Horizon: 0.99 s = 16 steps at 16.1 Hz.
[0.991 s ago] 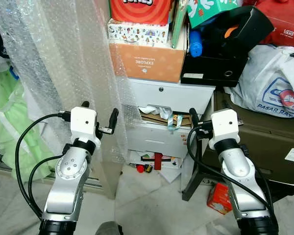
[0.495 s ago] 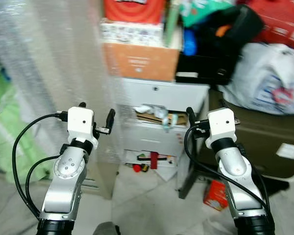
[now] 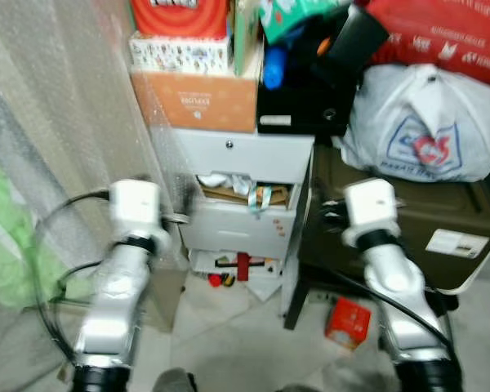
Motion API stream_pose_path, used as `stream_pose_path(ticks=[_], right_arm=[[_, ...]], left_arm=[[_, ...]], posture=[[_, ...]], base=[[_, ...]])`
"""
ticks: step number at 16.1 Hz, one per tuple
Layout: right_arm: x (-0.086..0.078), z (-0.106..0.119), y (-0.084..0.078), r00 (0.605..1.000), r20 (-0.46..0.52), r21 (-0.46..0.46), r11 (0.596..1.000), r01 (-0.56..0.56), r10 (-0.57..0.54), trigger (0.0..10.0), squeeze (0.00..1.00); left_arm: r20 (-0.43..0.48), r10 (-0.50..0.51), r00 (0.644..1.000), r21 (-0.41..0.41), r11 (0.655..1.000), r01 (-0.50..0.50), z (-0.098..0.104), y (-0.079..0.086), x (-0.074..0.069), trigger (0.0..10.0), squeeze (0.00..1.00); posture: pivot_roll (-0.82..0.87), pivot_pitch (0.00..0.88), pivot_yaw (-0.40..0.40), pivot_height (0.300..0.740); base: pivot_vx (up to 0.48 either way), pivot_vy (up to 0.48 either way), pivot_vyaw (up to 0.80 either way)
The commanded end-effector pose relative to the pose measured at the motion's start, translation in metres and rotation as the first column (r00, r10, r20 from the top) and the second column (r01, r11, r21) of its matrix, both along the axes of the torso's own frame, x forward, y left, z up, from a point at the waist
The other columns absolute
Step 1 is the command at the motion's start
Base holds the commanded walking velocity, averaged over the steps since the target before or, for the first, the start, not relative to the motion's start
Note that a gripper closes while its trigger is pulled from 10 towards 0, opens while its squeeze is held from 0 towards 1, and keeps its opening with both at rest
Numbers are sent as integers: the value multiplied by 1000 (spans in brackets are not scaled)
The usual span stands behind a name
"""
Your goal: Clean up the room
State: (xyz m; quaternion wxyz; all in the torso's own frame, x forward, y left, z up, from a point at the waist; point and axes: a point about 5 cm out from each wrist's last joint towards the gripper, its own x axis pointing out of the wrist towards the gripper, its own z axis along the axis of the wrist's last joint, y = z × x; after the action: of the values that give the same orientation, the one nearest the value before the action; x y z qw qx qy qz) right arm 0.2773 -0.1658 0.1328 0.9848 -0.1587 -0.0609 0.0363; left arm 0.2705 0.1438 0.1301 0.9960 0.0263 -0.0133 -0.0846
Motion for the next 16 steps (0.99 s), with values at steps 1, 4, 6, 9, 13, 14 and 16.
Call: stream_pose_path(ticks=[1, 4, 6, 9, 13, 14, 16], right_arm=[[2, 5, 6, 1000, 18, 4, 1000, -18, 18, 10000, 0], [4, 6, 8, 1000, 23, 11, 1000, -16, 16, 10000, 0], [4, 6, 7, 1000, 27, 15, 1000, -9, 8, 10000, 0], [6, 6, 6, 1000, 29, -3, 1000, 12, -12, 10000, 0], [4, 0, 8, 1000, 8, 10, 1000, 7, -7, 10000, 0], [4, -1, 8, 1000, 0, 17, 1000, 3, -3, 10000, 0], [4, -2, 12, 1000, -3, 22, 1000, -12, 12, 10000, 0]], left_arm=[[4, 25, 1000, 19, 1000, -25, 2, 9, 2, 10000, 0], [9, 79, 997, 14, 997, -79, 2, 14, 5, 10000, 0], [-9, 125, 992, 0, 992, -125, -1, 19, 5, 10000, 0], [-24, 188, 982, 39, 982, -187, -8, 30, 3, 10000, 0], [-69, 295, 953, 96, 953, -288, -20, 50, -9, 10000, 0], [-74, 325, 943, 104, 943, -316, -21, 54, -12, 10000, 0], [-73, 324, 943, 116, 942, -315, -23, 52, -15, 10000, 0]], posture=[[22, 0, -19, 740], [23, 0, -17, 740], [19, 0, -16, 740], [14, 0, -13, 740], [24, 0, -13, 740], [25, 0, -14, 740], [25, 0, -13, 740]], base=[[0, -255, 0], [0, 0, 0], [0, 0, 0], [0, 0, 0], [0, 0, 800], [0, 0, 800], [0, 0, 800]])
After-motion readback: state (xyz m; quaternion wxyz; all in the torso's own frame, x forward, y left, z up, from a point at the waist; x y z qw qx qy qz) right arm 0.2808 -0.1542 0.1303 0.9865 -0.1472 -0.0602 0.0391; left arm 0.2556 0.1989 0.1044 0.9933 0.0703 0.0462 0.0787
